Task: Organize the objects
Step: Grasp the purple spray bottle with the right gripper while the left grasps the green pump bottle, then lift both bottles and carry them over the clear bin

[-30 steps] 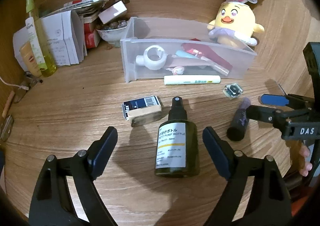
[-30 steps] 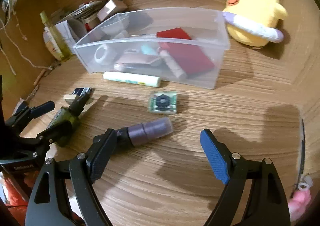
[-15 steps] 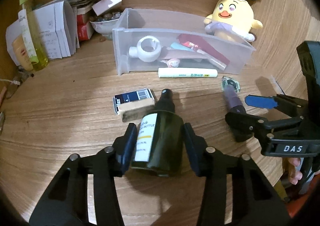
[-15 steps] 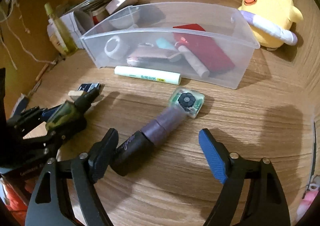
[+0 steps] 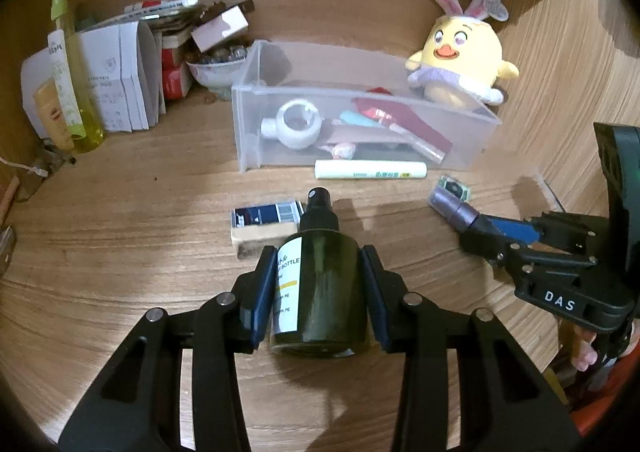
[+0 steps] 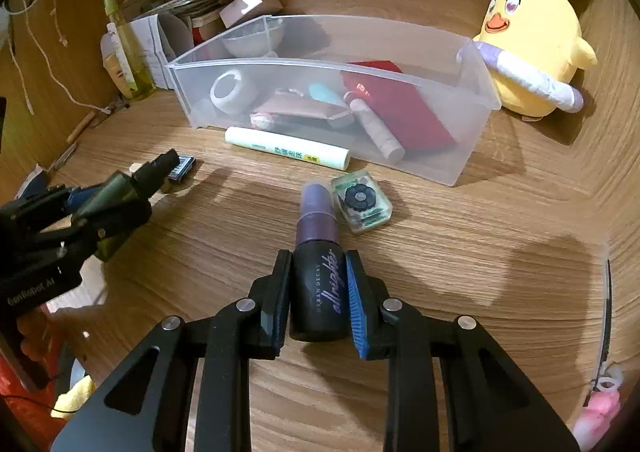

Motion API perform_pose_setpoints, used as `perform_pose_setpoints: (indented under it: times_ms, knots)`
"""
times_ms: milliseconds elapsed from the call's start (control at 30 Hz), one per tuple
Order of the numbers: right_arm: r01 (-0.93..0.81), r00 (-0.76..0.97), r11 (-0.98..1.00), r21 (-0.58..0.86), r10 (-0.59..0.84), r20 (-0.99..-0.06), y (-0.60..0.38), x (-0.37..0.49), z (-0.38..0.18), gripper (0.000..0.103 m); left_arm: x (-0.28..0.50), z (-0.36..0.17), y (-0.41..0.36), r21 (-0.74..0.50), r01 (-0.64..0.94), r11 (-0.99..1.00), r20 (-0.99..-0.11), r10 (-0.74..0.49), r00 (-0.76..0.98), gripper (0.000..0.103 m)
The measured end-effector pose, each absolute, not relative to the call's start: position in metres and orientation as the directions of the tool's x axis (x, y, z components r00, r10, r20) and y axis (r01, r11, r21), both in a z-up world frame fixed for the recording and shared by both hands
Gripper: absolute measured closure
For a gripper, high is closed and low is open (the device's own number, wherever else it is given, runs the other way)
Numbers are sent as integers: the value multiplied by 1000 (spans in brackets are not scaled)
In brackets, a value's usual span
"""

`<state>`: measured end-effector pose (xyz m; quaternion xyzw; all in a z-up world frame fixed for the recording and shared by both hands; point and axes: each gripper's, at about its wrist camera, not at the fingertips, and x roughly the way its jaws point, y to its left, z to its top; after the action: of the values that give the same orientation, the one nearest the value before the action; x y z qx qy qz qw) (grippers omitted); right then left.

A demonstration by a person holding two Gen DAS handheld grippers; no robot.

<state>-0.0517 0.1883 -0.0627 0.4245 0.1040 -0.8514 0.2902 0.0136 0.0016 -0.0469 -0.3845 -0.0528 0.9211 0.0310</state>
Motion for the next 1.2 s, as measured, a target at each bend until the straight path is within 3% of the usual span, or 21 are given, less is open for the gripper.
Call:
perform_pose_setpoints:
  times_ms: [733,1200]
  knots:
    - [592,-617,-804,58,-499,-608,204,-49,15,80,1,10,-2,-123,2,-992,-574,69,-816,62]
    - [581,-663,-812,49,-508,-550,204,-78,37,80,-23,41,-2,-116,6,-993,-507,54,-860,62]
